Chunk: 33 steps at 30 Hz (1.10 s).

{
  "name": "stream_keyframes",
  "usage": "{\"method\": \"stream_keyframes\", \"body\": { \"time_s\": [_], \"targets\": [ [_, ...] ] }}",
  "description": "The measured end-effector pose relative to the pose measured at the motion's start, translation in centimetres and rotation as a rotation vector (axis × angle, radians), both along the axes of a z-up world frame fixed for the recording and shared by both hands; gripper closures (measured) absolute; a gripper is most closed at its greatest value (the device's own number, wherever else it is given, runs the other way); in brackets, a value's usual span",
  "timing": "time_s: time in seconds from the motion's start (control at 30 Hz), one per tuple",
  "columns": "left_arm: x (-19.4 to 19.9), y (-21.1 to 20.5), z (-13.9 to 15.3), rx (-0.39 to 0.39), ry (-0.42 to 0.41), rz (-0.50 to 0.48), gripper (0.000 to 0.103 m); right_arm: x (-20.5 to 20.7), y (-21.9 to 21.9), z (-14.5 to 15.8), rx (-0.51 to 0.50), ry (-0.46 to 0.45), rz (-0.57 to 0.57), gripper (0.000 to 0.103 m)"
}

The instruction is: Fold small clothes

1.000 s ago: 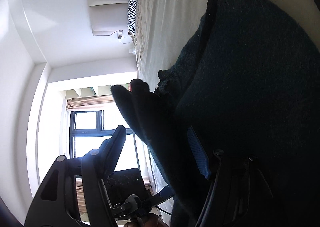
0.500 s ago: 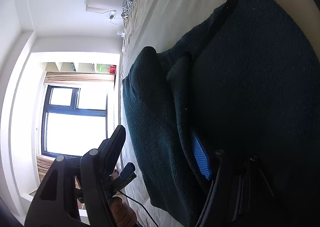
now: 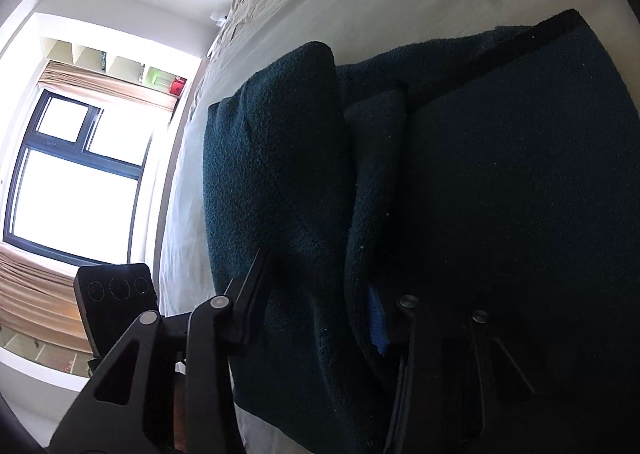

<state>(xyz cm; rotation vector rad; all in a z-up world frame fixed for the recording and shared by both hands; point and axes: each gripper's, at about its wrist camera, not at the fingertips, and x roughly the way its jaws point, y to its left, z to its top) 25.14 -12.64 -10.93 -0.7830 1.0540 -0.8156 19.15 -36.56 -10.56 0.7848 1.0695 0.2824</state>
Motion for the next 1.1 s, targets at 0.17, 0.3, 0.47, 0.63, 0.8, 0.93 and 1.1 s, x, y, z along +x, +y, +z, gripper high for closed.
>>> {"method": "stream_keyframes", "body": {
  "time_s": [0.17, 0.3, 0.47, 0.63, 0.8, 0.93, 1.1],
  "targets": [
    [-0.5, -0.1, 0.3, 0.001, -0.002, 0.000, 0.041, -0.5, 0.1, 0.7, -0.089, 0.004, -0.015, 0.089],
    [-0.8, -0.2, 0.7, 0.008, -0.009, -0.008, 0.041, -0.9, 0.3, 1.9, -0.127, -0.013, -0.046, 0.090],
    [-1.0, -1.9, 1.5, 0.040, -0.033, -0.045, 0.037, -2.0, -2.1, 2.2, -0.084, -0.016, -0.118, 0.090],
    [-0.9, -3.9, 0.5, 0.100, -0.013, -0.077, 0.035, -2.3, -2.2, 0.4, -0.097, -0.004, -0.127, 0.090],
    [-1.0, -4.4, 0.7, 0.127, -0.026, -0.090, 0.035, -3.1, -2.8, 1.0, -0.078, -0.014, -0.125, 0.090],
    [-0.4, -4.0, -0.2, 0.115, 0.017, -0.079, 0.035, -3.4, -2.9, 0.3, -0.030, -0.029, -0.107, 0.087],
    [-0.6, -3.8, -0.3, 0.107, 0.019, -0.081, 0.035, -3.8, -3.9, 0.0, -0.020, -0.029, -0.142, 0.089]
  ]
}}
